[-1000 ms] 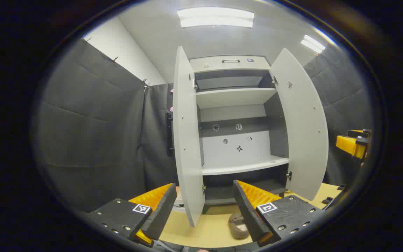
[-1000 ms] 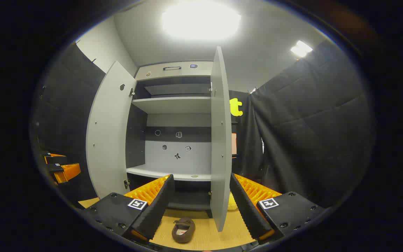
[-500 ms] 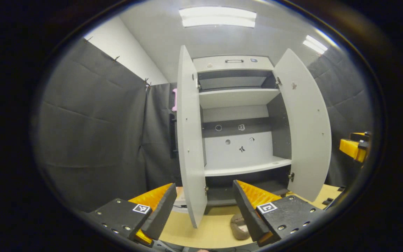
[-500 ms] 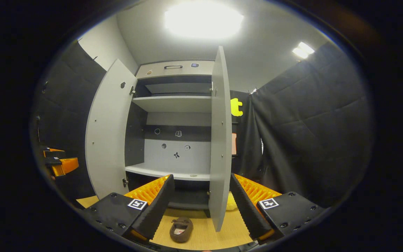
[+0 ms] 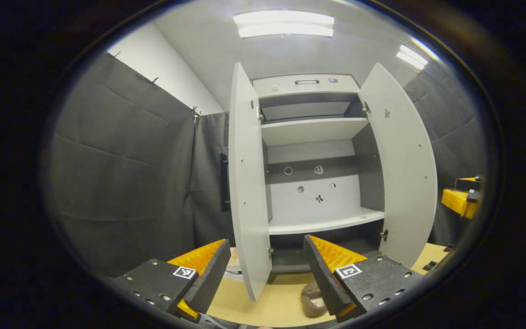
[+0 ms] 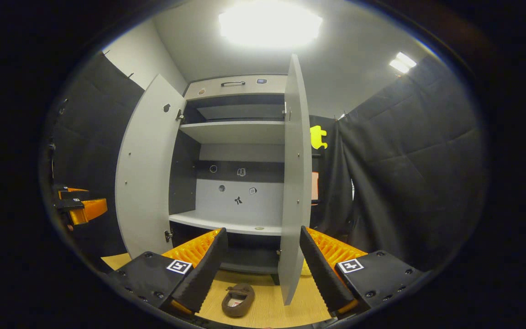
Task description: Grab one shoe with the right hand and put it into the shoe cabinet, grab the other shoe with the left hand and put it into the shoe cabinet; then close the right door with the right hand and the left door with the left hand.
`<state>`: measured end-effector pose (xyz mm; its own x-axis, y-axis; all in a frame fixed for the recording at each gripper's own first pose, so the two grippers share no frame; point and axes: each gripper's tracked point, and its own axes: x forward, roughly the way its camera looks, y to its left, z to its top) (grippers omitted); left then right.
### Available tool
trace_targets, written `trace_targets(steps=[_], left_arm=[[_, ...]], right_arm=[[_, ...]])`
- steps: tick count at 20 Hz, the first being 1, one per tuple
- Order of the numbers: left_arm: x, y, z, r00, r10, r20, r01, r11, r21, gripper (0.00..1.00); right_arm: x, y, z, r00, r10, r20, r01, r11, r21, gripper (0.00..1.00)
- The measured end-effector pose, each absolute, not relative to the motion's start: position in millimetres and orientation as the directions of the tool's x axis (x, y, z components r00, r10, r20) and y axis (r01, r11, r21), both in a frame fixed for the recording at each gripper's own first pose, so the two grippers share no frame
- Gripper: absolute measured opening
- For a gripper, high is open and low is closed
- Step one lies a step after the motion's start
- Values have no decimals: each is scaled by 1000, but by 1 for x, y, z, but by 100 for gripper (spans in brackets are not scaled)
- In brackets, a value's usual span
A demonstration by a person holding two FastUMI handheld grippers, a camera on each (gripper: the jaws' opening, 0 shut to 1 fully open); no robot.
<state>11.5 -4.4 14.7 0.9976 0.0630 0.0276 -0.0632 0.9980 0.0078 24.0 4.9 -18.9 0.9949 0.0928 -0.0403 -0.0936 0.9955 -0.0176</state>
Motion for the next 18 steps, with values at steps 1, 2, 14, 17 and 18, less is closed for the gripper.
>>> trace_targets(steps=[1, 2, 14, 17, 18], left_arm=[[11, -7, 13, 997, 73, 28, -73, 997, 9, 99], [11, -9, 13, 996, 82, 26, -82, 997, 11, 99], [38, -10, -6, 992, 120, 23, -121, 993, 6, 99], [54, -8, -11, 992, 122, 22, -122, 992, 10, 99], [59, -8, -11, 992, 120, 27, -120, 993, 16, 99]], right_arm=[[28, 8, -26, 992, 113, -60, -114, 993, -12, 96], [31, 11, -35, 988, 134, -83, -135, 991, -7, 96], [75, 73, -158, 872, 290, -393, -294, 954, 51, 100], [87, 84, -190, 830, 302, -470, -311, 948, 60, 100], [90, 87, -201, 814, 304, -495, -313, 947, 66, 97]])
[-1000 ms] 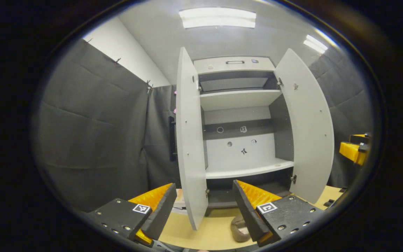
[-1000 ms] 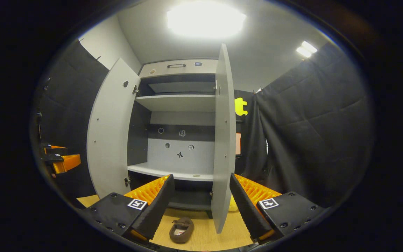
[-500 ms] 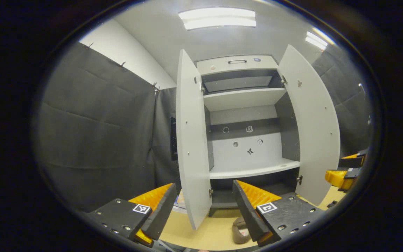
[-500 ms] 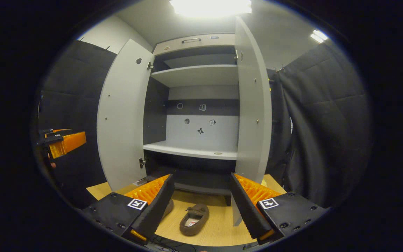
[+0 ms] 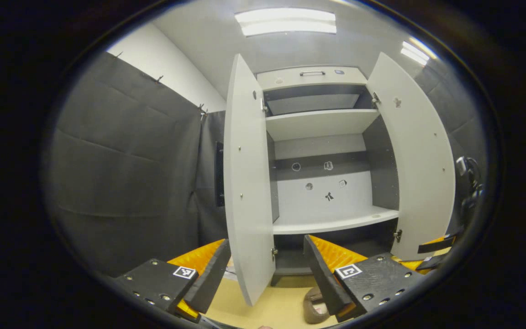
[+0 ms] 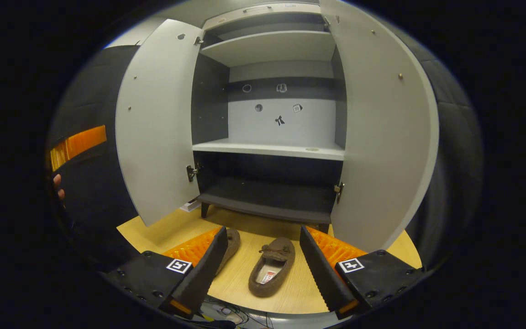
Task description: Grab one shoe with the right hand and put it into the shoe cabinet, grab the other shoe with the left hand and put it into the shoe cabinet; then close the right door with the right hand and the left door with the left hand.
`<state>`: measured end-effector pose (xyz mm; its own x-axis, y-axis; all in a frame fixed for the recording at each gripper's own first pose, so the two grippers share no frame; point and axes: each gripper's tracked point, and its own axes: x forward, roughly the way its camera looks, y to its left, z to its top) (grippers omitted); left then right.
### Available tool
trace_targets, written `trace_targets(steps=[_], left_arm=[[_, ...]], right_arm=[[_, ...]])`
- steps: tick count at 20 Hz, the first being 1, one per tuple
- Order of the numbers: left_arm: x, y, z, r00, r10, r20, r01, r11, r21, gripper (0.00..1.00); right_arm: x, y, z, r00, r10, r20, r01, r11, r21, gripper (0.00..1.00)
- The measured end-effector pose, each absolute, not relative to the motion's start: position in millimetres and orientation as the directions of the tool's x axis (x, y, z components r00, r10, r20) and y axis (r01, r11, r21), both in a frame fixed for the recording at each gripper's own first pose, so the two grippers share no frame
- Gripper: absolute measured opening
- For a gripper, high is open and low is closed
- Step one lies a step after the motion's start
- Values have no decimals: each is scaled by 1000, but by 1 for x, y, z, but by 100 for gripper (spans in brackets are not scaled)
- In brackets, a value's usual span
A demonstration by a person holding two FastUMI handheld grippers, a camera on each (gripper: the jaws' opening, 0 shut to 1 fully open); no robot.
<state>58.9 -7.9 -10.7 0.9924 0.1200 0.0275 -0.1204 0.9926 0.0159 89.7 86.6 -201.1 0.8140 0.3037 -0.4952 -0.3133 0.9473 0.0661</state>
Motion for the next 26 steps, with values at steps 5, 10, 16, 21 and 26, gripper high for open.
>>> trace_targets(steps=[5, 10, 16, 21, 26], left_arm=[[74, -1, -16, 993, 118, 29, -119, 992, 34, 99], [82, 11, -27, 992, 130, 2, -130, 991, 44, 99], [85, 27, -39, 989, 149, -23, -148, 987, 56, 99], [81, 37, -49, 986, 160, -47, -156, 985, 81, 94], [80, 44, -57, 984, 165, -66, -160, 984, 79, 99]], right_arm=[[100, 99, -260, 724, 309, -616, -311, 944, 108, 100], [105, 105, -306, 651, 304, -696, -319, 941, 113, 100], [109, 121, -354, 548, 319, -773, -309, 936, 167, 98], [112, 126, -387, 485, 289, -825, -285, 945, 163, 92], [111, 131, -414, 433, 252, -865, -283, 949, 135, 64]])
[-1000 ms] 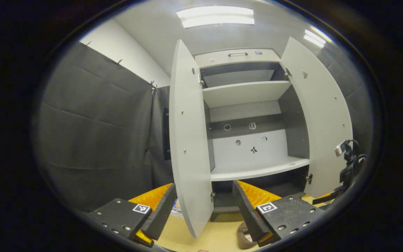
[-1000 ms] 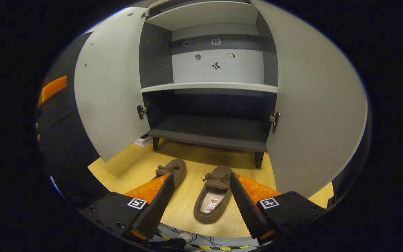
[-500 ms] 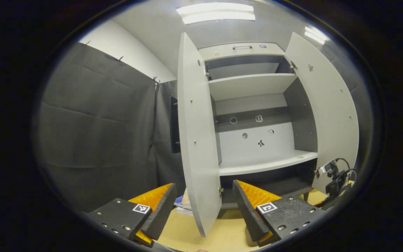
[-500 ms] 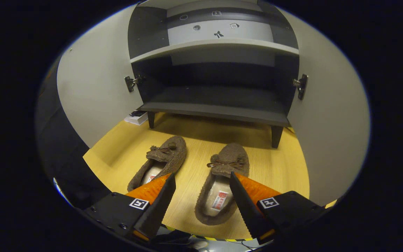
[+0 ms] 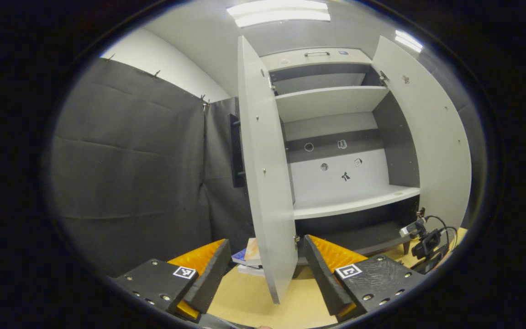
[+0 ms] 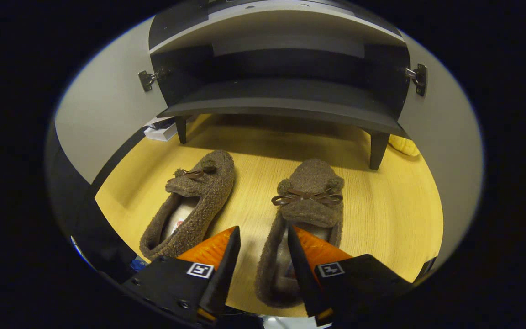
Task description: Grab one shoe with the right hand and put it into the shoe cabinet, grab the other shoe with the left hand and put it into the shoe cabinet; then close the right door with the right hand and the left door with the left hand.
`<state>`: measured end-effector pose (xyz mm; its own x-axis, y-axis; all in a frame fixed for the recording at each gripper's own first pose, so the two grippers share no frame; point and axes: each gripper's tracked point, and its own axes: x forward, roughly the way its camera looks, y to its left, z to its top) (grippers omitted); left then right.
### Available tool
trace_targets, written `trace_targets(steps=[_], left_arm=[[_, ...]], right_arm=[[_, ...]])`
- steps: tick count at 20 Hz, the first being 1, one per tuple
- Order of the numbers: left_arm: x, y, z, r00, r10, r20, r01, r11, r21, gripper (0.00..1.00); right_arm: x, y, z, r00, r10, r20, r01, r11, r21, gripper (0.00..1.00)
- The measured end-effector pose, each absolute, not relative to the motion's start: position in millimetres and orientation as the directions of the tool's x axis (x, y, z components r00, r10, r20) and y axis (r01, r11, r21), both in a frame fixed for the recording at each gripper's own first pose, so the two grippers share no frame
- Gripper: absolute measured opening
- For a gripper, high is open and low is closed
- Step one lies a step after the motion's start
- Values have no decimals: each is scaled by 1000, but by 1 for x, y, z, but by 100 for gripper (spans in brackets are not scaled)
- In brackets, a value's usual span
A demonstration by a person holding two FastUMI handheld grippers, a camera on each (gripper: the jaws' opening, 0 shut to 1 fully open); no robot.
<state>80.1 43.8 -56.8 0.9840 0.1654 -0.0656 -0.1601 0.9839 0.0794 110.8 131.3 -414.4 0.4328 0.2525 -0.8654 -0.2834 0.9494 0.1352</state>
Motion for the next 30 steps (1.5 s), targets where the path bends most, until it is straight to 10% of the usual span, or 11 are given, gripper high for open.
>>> trace_targets(steps=[3, 5, 7, 10, 30], left_arm=[[80, 48, -57, 983, 168, -68, -162, 983, 81, 99], [81, 49, -58, 984, 167, -65, -162, 983, 82, 99], [81, 51, -60, 983, 169, -70, -163, 983, 80, 99], [80, 50, -63, 984, 164, -76, -159, 985, 69, 94], [76, 7, -43, 997, 77, -20, -76, 996, 55, 99]], right_arm=[[111, 135, -424, 411, 230, -882, -291, 950, 113, 43], [121, 124, -432, 429, 170, -887, -280, 959, 48, 50], [117, 125, -428, 424, 171, -889, -256, 965, 63, 15], [118, 118, -427, 437, 157, -886, -235, 970, 56, 2], [144, 108, -274, 626, 267, -733, -266, 956, 121, 2]])
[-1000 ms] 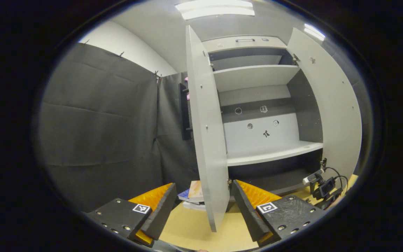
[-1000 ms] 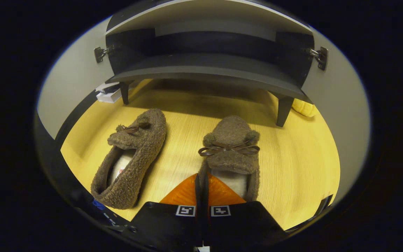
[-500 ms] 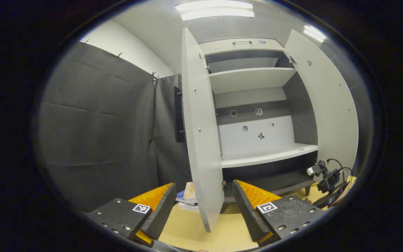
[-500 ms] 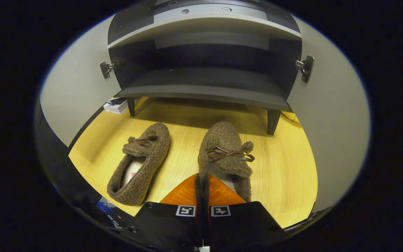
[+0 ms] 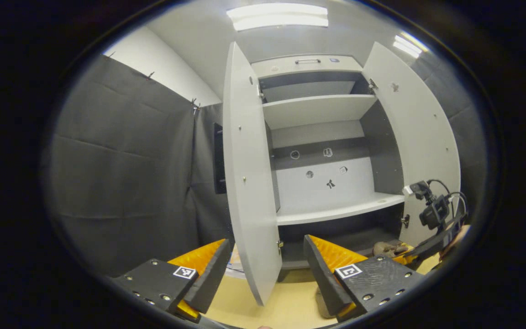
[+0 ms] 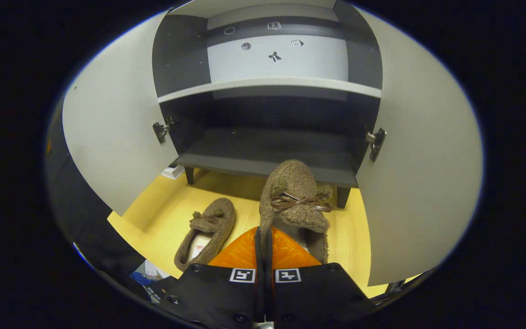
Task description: Grab one shoe with the right hand and put it into the shoe cabinet, grab the other shoe with the left hand and put it into the shoe cabinet; then close the right door with the right hand and the left door with the left hand.
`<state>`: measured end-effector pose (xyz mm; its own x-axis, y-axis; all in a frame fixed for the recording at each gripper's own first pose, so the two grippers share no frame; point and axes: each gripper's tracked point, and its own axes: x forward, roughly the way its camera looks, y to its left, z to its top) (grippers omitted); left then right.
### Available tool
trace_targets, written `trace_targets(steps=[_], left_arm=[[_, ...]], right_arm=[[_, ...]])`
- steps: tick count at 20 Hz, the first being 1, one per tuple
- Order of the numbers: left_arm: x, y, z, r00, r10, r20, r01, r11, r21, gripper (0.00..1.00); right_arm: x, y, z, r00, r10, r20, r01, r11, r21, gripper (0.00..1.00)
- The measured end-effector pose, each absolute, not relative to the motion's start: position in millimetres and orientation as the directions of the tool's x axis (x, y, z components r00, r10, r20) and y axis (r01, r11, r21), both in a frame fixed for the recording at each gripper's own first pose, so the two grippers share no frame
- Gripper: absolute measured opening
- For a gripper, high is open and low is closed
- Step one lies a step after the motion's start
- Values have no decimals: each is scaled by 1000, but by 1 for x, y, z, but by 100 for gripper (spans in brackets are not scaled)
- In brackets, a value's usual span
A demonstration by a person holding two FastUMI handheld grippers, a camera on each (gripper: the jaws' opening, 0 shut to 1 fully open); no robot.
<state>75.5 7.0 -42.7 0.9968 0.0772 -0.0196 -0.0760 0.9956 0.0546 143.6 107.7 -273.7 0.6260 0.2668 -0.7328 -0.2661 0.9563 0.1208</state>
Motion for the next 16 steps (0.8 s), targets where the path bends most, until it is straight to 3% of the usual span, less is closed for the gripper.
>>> trace_targets(steps=[16], left_arm=[[94, -30, -44, 1000, -16, 6, 16, 1000, 21, 99]], right_arm=[[230, 100, -111, 825, 296, -482, -271, 955, 122, 2]])
